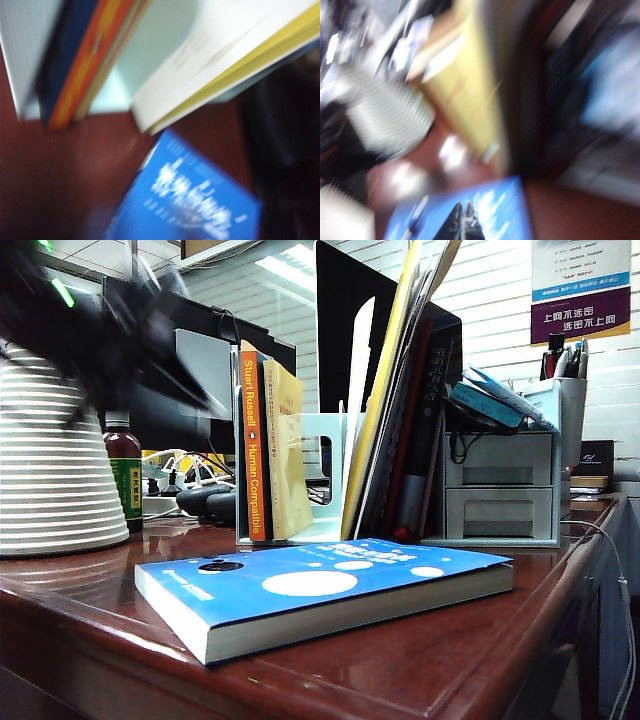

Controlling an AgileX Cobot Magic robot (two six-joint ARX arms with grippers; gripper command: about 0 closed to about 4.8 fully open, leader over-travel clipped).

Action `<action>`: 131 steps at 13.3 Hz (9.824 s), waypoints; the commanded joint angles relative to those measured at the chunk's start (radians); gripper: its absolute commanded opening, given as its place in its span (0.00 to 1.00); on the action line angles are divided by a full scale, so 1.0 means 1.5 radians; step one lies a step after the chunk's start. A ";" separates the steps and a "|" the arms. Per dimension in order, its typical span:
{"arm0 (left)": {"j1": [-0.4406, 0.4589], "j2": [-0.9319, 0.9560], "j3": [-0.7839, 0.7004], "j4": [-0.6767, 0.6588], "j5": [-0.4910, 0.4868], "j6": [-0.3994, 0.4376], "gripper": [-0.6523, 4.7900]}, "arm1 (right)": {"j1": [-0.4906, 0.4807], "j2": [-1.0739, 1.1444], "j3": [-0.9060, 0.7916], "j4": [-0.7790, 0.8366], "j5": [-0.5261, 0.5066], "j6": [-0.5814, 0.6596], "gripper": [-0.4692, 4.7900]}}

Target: Pick up the blue book and put it on the bookshelf.

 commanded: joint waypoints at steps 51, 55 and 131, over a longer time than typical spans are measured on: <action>-0.040 0.111 0.021 0.160 0.377 -0.024 0.11 | 0.154 0.262 0.006 0.049 0.135 0.074 0.09; -0.039 0.001 0.053 0.168 0.321 -0.018 0.11 | 0.154 0.155 0.006 0.050 0.206 0.016 0.09; -0.208 0.365 0.516 0.111 -0.553 0.159 0.18 | 0.156 0.004 0.007 0.075 0.045 -0.076 0.09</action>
